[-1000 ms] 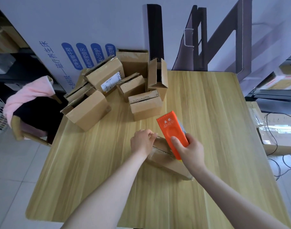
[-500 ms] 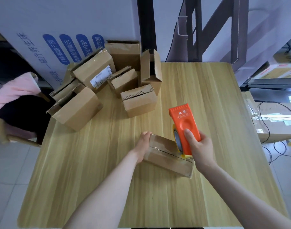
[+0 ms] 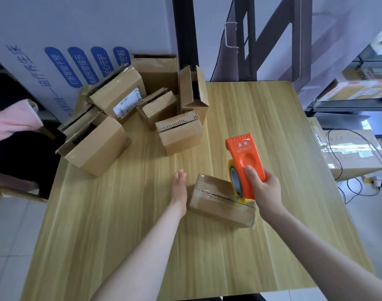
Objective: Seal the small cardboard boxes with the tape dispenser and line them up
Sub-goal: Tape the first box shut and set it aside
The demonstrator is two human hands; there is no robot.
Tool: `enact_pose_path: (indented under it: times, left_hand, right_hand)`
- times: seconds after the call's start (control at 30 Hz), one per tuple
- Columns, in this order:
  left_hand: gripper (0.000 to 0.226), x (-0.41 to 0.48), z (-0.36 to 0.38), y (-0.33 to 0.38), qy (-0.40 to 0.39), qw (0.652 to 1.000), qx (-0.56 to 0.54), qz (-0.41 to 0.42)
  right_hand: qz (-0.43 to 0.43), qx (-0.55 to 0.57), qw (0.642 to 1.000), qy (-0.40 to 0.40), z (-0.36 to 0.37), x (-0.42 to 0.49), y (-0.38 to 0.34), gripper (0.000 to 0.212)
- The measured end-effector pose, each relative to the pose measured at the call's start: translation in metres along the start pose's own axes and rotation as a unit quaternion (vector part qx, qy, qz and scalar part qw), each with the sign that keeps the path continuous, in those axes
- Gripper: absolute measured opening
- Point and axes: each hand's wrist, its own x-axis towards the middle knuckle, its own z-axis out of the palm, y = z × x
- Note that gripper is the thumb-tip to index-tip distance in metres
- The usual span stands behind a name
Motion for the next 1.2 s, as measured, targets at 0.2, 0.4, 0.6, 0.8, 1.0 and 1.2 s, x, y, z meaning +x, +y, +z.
enact_pose_path:
  times: [0.2, 0.4, 0.6, 0.8, 1.0, 1.2]
  left_hand:
    - [0.036, -0.036, 0.017, -0.024, -0.070, 0.989, 0.088, 0.093]
    - [0.059, -0.047, 0.068, -0.022, 0.030, 0.999, 0.016, 0.038]
    - [0.058, -0.027, 0.036, -0.019, -0.100, 0.690, 0.477, 0.535]
    - [0.063, 0.029, 0.073, 0.000, -0.224, 0.505, 0.636, 0.539]
    - [0.062, 0.059, 0.146, 0.039, -0.132, 0.584, 0.667, 0.444]
    - [0.058, 0.124, 0.229, 0.099, -0.101, 0.652, 0.633, 0.404]
  right_hand:
    - [-0.002, 0.009, 0.999, 0.041, 0.009, -0.002, -0.012, 0.022]
    - [-0.010, 0.075, 0.988, 0.132, -0.004, -0.005, -0.036, 0.029]
    - [-0.024, 0.084, 0.982, 0.165, -0.035, -0.019, -0.049, 0.026]
    - [-0.011, 0.110, 0.976, 0.185, -0.051, -0.003, -0.048, 0.031]
    - [-0.007, 0.126, 0.977, 0.174, -0.068, 0.054, -0.056, 0.031]
    - [0.000, 0.156, 0.975, 0.157, -0.091, 0.135, -0.060, 0.028]
